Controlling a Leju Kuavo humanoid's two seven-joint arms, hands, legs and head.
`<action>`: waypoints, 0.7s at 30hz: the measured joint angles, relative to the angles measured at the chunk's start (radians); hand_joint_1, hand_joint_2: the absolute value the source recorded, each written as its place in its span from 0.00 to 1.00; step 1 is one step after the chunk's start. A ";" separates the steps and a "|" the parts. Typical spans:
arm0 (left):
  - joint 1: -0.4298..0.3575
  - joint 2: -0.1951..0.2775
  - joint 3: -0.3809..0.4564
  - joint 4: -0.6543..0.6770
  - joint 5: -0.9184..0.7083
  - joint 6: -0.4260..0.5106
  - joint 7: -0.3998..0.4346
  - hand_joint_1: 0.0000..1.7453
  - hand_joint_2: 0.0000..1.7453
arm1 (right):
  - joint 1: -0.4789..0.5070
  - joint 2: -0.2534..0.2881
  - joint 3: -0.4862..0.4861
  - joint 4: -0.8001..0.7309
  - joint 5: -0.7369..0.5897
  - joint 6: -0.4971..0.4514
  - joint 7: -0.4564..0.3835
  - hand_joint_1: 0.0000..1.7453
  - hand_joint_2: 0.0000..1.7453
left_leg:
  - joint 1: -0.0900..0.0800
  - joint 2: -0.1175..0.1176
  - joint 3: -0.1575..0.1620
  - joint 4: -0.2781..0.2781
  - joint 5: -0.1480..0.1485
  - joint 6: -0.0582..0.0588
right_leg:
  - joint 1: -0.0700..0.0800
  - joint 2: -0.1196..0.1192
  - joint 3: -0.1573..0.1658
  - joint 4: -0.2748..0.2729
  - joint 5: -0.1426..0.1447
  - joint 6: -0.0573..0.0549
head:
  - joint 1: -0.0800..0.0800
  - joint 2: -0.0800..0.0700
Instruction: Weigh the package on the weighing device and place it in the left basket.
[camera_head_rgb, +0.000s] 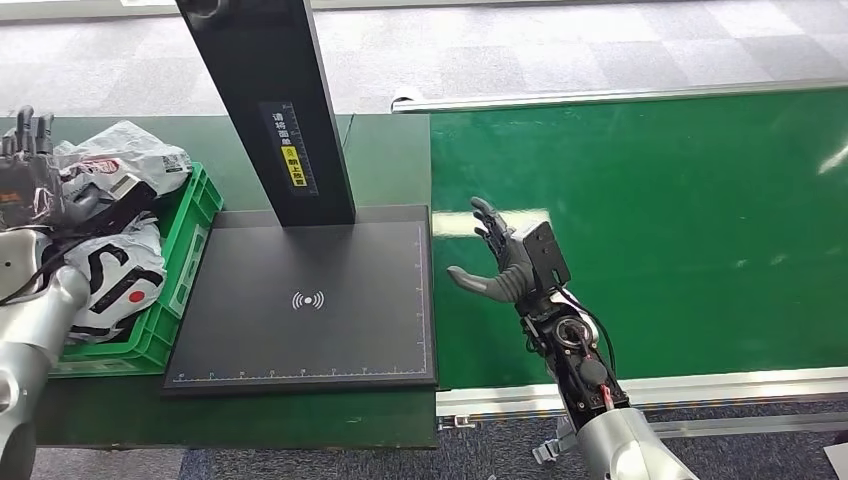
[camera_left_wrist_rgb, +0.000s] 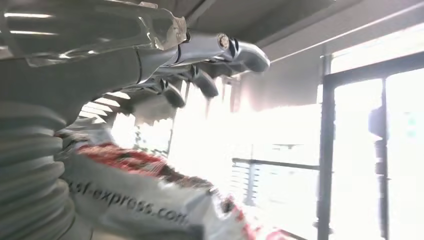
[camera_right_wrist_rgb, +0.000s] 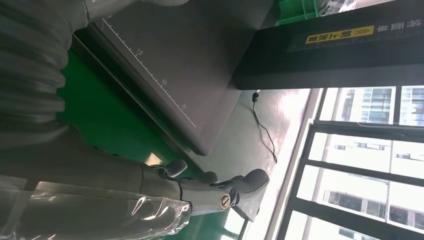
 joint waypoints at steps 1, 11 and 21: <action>0.025 -0.010 0.008 -0.039 0.030 0.007 -0.027 0.00 1.00 | 0.000 -0.001 0.003 0.000 -0.003 0.000 0.000 0.00 1.00 | 0.000 0.000 0.000 0.000 0.000 0.000 | 0.000 0.000 0.000 0.000 0.000 0.000 | 0.000 0.000; 0.122 -0.056 0.063 -0.218 0.073 0.009 -0.111 0.00 0.75 | 0.000 -0.008 0.018 -0.001 -0.010 0.000 -0.003 0.00 1.00 | 0.001 -0.001 0.000 0.000 0.000 0.000 | 0.001 0.000 0.000 0.000 0.000 0.000 | 0.000 0.000; 0.154 -0.192 0.202 -0.363 0.304 0.009 -0.364 0.00 0.00 | -0.008 -0.015 0.042 0.008 -0.029 -0.003 -0.037 0.00 1.00 | 0.000 -0.002 -0.001 0.000 0.000 0.000 | 0.000 -0.001 0.000 -0.001 0.000 0.000 | 0.000 0.000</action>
